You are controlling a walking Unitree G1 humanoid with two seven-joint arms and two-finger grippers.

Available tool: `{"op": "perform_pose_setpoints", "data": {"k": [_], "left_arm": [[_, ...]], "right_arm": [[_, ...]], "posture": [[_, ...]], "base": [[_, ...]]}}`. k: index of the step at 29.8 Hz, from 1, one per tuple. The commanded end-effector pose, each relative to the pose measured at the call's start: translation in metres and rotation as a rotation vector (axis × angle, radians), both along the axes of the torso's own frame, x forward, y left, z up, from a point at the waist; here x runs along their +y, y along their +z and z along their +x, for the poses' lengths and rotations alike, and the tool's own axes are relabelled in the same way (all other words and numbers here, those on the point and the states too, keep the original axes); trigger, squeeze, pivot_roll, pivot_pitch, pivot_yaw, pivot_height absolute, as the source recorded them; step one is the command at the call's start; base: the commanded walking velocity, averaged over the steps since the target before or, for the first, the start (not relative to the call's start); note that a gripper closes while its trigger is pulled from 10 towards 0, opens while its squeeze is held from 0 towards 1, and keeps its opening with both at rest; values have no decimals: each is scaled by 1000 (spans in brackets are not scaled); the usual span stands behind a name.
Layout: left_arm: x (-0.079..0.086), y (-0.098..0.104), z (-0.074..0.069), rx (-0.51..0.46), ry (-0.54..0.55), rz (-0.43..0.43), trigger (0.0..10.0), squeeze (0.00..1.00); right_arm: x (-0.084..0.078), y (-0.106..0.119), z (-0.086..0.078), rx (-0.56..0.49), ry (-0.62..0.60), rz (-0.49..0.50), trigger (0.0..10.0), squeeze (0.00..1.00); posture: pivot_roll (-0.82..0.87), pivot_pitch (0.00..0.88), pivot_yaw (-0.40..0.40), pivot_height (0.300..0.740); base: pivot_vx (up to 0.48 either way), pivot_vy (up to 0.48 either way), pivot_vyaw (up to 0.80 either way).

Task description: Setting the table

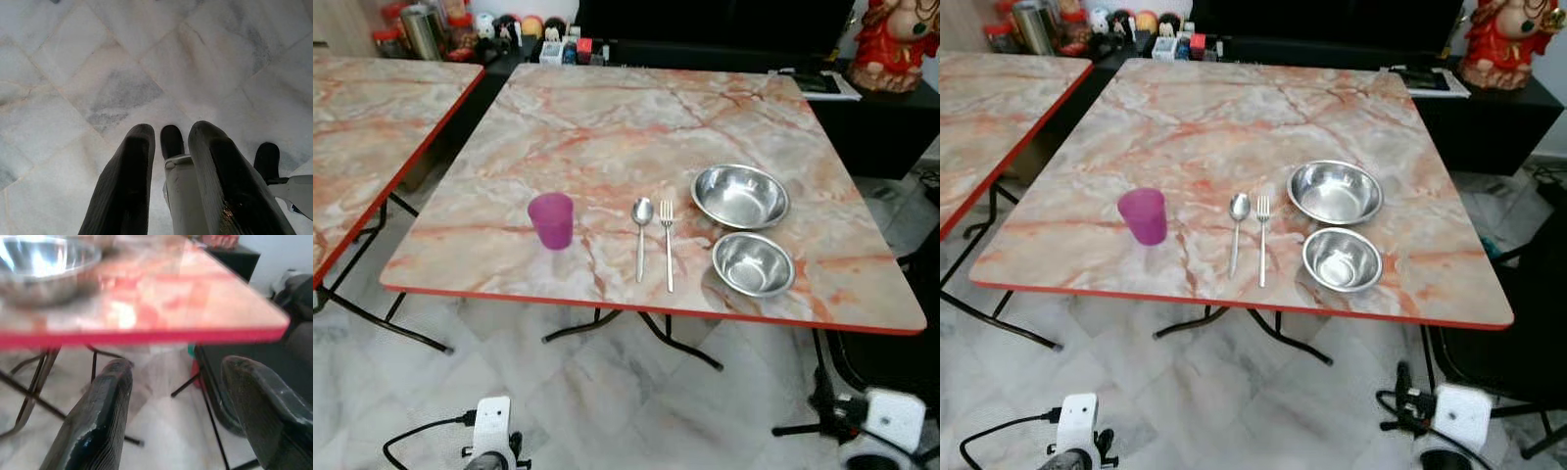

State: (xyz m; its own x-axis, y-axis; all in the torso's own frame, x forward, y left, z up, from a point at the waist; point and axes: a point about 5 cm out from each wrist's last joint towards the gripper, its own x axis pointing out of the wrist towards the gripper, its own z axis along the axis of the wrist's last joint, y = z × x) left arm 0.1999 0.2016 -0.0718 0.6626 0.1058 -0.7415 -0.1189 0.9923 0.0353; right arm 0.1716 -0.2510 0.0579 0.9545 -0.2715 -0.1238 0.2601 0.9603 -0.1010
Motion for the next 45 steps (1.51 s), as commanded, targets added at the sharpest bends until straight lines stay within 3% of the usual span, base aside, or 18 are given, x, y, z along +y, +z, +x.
{"op": "perform_pose_setpoints", "data": {"k": [1, 2, 5, 7, 9, 11, 12, 13, 15, 17, 21, 28, 45], "left_arm": [[2, -4, -8, 36, 5, -4, 10000, 0], [2, -4, -8, 36, 5, -4, 10000, 0], [3, -4, -7, 31, 7, 4, 10000, 0], [3, -4, -7, 31, 7, 4, 10000, 0], [0, -3, -6, 26, -2, -7, 10000, 0], [-2, -3, -4, 23, -4, -15, 10000, 0], [-2, -3, -4, 23, -4, -15, 10000, 0], [-2, -2, -3, 22, -4, -16, 10000, 0], [-2, -2, -3, 22, -4, -16, 10000, 0], [-1, -2, -2, 23, -3, -14, 10000, 0], [1, -1, -2, 23, 7, -13, 10000, 0], [3, -2, -3, 33, 3, -8, 10000, 0], [1, -3, -5, 33, -14, 1, 10000, 0]], "right_arm": [[-7, 9, 2, -8, -33, -14, 10000, 0], [-7, 9, 2, -8, -33, -14, 10000, 0], [-14, 31, 40, -87, -36, 29, 10000, 0], [-14, 31, 40, -87, -36, 29, 10000, 0], [-20, 53, 83, -171, -63, 92, 10000, 0], [-16, 89, 123, -273, -17, 97, 10000, 0], [-16, 89, 123, -273, -17, 97, 10000, 0], [-13, 103, 135, -302, 11, 74, 10000, 0], [-13, 103, 135, -302, 11, 74, 10000, 0], [-5, 121, 152, -343, 28, 111, 10000, 0], [3, 137, 164, -374, 47, 136, 10000, 0], [-3, 136, 178, -323, 14, 149, 10000, 0], [10, 141, 194, -292, 47, 168, 10000, 0]], "posture": [[-160, 90, -41, 740], [-160, 90, -41, 740], [-179, 86, -18, 740], [-179, 86, -18, 740], [-180, 84, -8, 740], [-173, 82, -1, 740], [-173, 82, -1, 740], [-173, 82, -1, 740], [-173, 82, -1, 740], [-151, 84, -3, 740], [-143, 88, 3, 740], [-143, 94, 6, 740], [-118, 73, 1, 740]], "base": [[0, 0, 0], [0, 0, 0], [0, 0, 0], [0, 0, 0], [0, 0, 0], [0, 0, 0], [0, 0, 0], [0, 0, 0], [0, 0, 0], [0, 0, 0], [0, 0, 0], [0, 0, 0], [213, 0, -141]]}}
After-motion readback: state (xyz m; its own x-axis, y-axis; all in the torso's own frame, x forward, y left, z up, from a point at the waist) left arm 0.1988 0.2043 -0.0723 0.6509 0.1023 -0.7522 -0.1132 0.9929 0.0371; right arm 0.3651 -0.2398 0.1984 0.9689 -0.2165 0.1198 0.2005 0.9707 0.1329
